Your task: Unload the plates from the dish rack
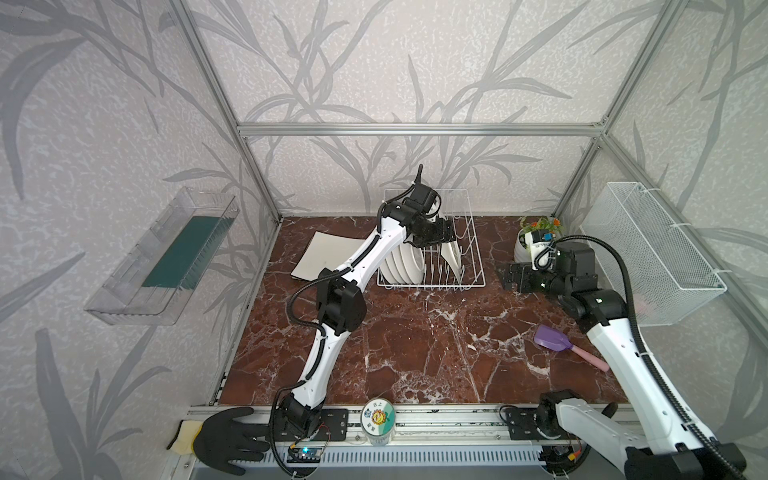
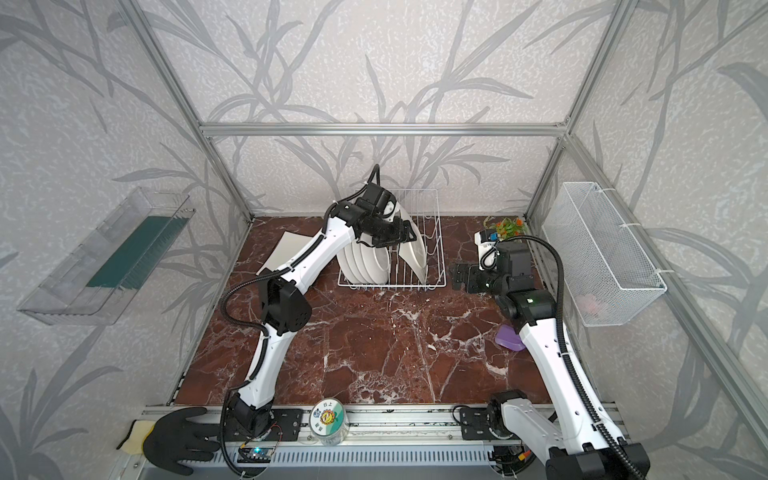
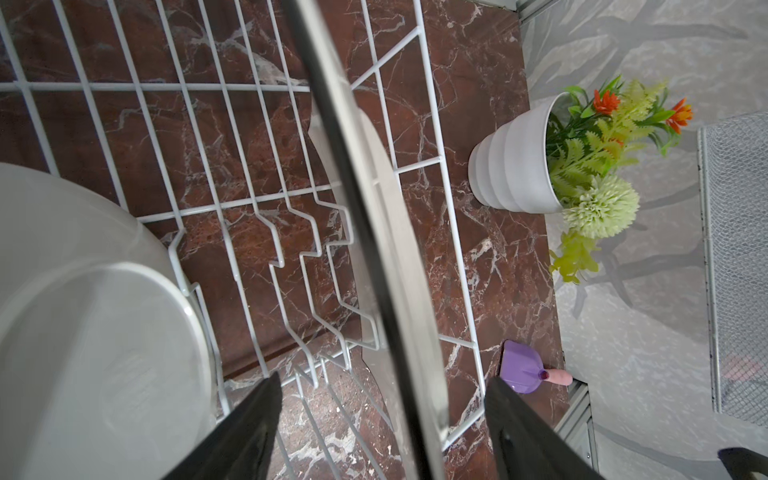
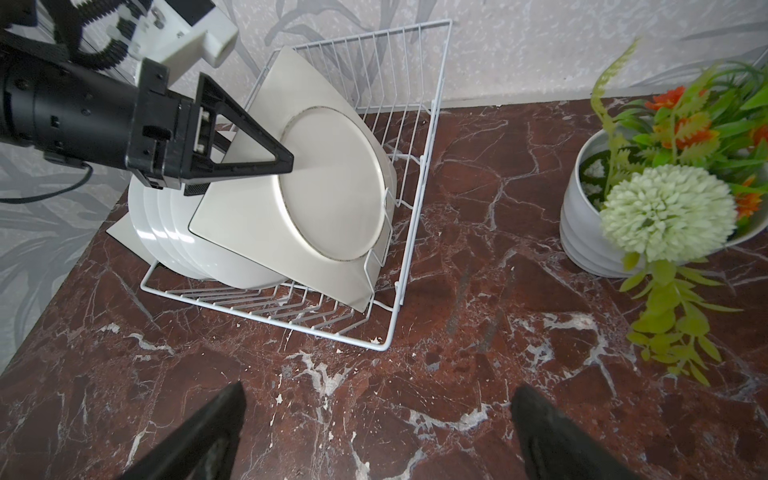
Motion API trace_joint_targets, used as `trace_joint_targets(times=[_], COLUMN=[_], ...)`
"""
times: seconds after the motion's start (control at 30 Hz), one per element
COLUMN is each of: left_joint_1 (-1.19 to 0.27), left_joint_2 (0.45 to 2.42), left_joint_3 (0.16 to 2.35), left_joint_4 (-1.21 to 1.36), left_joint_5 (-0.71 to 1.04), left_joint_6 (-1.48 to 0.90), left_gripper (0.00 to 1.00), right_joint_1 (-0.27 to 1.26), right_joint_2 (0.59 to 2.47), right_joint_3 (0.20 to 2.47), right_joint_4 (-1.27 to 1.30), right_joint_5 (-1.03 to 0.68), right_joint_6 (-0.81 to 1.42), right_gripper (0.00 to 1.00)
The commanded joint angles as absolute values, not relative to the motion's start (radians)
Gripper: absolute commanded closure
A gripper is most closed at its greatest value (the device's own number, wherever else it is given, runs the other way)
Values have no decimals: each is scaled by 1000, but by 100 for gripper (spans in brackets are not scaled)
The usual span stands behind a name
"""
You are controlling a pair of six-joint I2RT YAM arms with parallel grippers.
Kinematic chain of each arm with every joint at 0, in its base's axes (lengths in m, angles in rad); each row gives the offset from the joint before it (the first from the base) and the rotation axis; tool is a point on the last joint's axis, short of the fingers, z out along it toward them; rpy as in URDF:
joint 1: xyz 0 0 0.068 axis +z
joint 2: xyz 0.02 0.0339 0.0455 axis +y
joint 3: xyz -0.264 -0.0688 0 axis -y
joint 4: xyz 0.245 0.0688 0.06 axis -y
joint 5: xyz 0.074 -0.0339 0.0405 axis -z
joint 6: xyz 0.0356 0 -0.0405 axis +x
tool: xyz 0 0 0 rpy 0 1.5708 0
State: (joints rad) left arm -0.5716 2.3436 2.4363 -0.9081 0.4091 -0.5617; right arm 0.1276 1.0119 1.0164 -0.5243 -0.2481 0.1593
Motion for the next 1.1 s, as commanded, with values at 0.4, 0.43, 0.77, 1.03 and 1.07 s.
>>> trace_joint_targets(times=[0.4,0.43,0.77,1.03,1.07], left_joint_1=[-587,-588,-588,-589,-588], left_joint_2=[2370,2371,2388,2390,2390], left_joint_3=[2477,2477,2477,2477,2476], left_joint_4=[-888,-888,-851,-833,-832], left_joint_5=[361,359,366,363,361], left_joint_6=[-615,-614,-647,-673,-676], left_gripper=[48,49,60,68,69], right_joint_1=[119,120,118,119,119], right_joint_2=[1006,1006,1014,1006,1006], right_joint_3=[1004,1004,1005,1005,1004], right_joint_4=[-482,-480,-480,-486,-485], right_joint_5=[-258,-258,-253,-248,-247], right_joint_6=[160,158,160,161,161], right_gripper=[1,1,1,1,1])
